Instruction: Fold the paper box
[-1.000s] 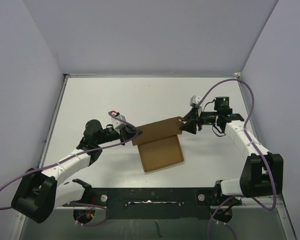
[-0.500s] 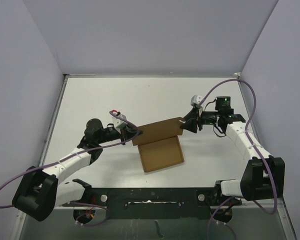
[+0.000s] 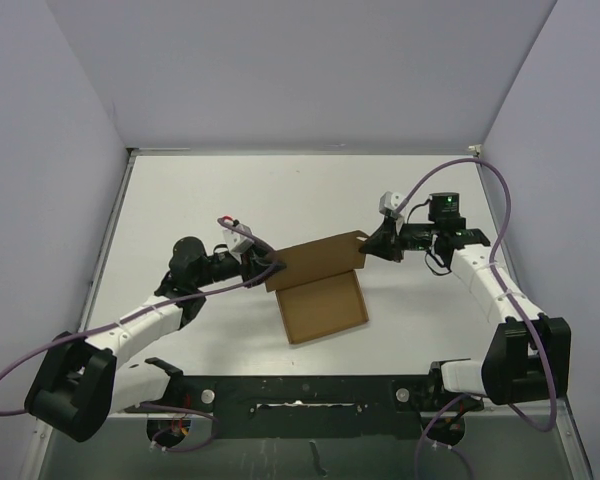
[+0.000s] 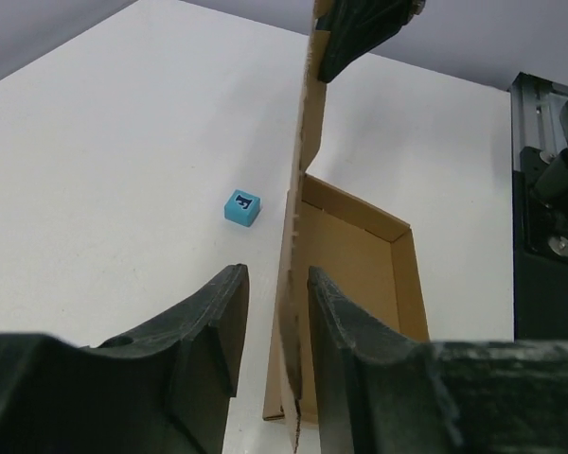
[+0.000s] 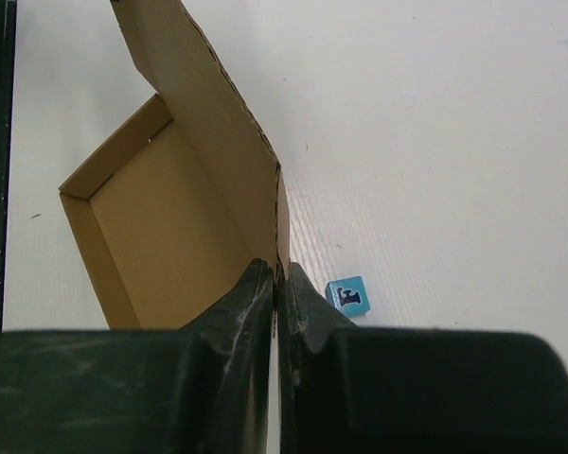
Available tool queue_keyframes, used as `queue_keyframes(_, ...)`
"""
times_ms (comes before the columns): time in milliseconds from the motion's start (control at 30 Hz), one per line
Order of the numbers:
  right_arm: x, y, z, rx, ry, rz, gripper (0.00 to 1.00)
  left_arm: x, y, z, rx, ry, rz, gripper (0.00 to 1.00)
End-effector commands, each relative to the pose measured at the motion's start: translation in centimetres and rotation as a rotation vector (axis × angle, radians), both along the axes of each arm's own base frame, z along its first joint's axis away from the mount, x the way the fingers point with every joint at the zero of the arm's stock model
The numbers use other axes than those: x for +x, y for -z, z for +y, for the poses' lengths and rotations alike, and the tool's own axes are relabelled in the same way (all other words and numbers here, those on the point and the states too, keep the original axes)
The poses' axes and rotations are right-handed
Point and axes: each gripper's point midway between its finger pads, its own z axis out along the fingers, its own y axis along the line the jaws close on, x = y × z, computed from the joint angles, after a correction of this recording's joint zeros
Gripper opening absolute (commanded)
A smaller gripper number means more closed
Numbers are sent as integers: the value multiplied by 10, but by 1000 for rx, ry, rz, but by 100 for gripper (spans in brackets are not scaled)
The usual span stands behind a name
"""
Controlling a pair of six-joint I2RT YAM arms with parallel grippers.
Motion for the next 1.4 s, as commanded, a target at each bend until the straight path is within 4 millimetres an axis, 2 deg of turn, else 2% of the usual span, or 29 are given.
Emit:
queue_keyframes(0, 3, -25, 0, 12, -8, -103, 0, 14, -29, 8, -81, -118, 10, 39)
queue_keyframes(133, 5, -24, -2, 13, 4, -87, 0, 15, -36, 28, -142, -276, 135, 65)
queue_keyframes(233, 5, -24, -2, 21, 0, -75, 0, 13, -44, 51, -149, -422, 241, 83)
queue_keyframes(300, 4, -24, -2, 25, -3, -69, 0, 8, -53, 66, -152, -499, 287, 90)
queue_keyframes(367, 5, -24, -2, 27, -3, -57, 0, 0, -57, 76, -159, -541, 324, 92)
queue_keyframes(467, 5, -22, -2, 27, -2, -40, 0, -12, -59, 82, -181, -555, 382, 90)
queue_keyframes(533, 6, -20, -2, 25, -1, -28, 0, -18, -53, 82, -188, -553, 443, 88)
queue_keyframes(767, 7, -19, -1, 31, 1, 1, 0, -31, -41, 82, -155, -571, 571, 74)
queue_keyframes(933, 8, -17, -1, 31, 2, 13, 0, -25, -27, 82, -107, -614, 568, 68)
queue_keyframes(1000, 9, -16, -2, 32, 5, 18, 0, -21, -24, 76, -109, -601, 557, 61)
queue_keyframes(1167, 9, -14, -1, 31, 6, 30, 0, -12, -16, 54, -83, -577, 509, 56)
queue_keyframes(1300, 10, -13, -1, 33, 6, 37, 0, -8, -20, 39, -46, -566, 429, 52)
queue_keyframes(1367, 10, -13, -1, 34, 6, 38, 0, -3, -21, 38, -27, -586, 397, 50)
